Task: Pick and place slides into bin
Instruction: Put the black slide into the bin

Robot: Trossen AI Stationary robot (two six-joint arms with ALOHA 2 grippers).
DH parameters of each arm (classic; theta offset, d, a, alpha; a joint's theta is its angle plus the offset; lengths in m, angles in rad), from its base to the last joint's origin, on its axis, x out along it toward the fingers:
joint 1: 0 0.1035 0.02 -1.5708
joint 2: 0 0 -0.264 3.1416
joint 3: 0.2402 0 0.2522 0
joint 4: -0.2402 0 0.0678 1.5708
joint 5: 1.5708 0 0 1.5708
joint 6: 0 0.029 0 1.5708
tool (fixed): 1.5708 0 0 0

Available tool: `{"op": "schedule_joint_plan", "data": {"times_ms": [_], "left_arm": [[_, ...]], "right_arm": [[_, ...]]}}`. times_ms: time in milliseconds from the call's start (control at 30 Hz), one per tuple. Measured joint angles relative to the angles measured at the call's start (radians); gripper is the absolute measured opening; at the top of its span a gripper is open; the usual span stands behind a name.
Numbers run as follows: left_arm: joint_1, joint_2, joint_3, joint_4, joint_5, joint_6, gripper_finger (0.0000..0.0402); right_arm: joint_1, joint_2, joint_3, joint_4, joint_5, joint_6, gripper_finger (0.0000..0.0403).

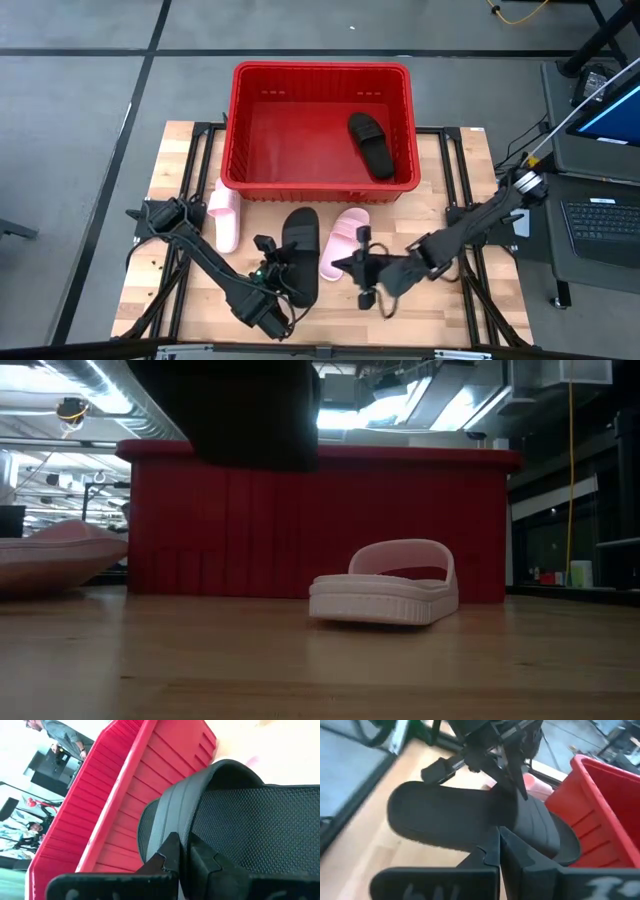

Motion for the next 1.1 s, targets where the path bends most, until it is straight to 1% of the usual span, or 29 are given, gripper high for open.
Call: {"op": "schedule_joint_plan", "data": {"times_ms": [100, 200, 267, 367, 500, 667, 700, 833, 1100], "left_arm": [[0.001, 0.0, 0.0, 0.006, -0.008, 0.012, 0.0006], [0.001, 0.0, 0.0, 0.007, -0.04, 0.017, 0.0006], [-0.005, 0.0, 0.0, 0.013, -0.056, 0.02, 0.0008], [-0.009, 0.0, 0.0, 0.016, -0.059, 0.04, 0.0007], [-0.014, 0.0, 0.0, 0.02, -0.059, 0.047, 0.0007], [-0.013, 0.0, 0.0, 0.03, -0.07, 0.065, 0.0007], [-0.013, 0.0, 0.0, 0.03, -0.07, 0.065, 0.0007], [-0.009, 0.0, 0.0, 0.03, -0.07, 0.069, 0.0007], [-0.006, 0.0, 0.0, 0.03, -0.077, 0.069, 0.0007]], "right_arm": [[-0.001, 0.08, 0.121, -0.107, 0.017, -0.001, 0.001], [-0.009, 0.14, 0.212, -0.152, 0.018, -0.023, 0.0025], [-0.016, 0.171, 0.249, -0.153, 0.018, -0.054, 0.0039], [-0.022, 0.187, 0.273, -0.154, 0.028, -0.094, 0.0067], [-0.028, 0.186, 0.277, -0.153, 0.118, -0.098, 0.0108], [-0.06, 0.19, 0.277, -0.15, 0.119, -0.074, 0.0142], [-0.065, 0.192, 0.276, -0.151, 0.115, -0.074, 0.0144], [-0.08, 0.192, 0.276, -0.141, 0.037, -0.059, 0.0146], [-0.084, 0.218, 0.274, -0.135, 0.031, -0.043, 0.0134]]}}
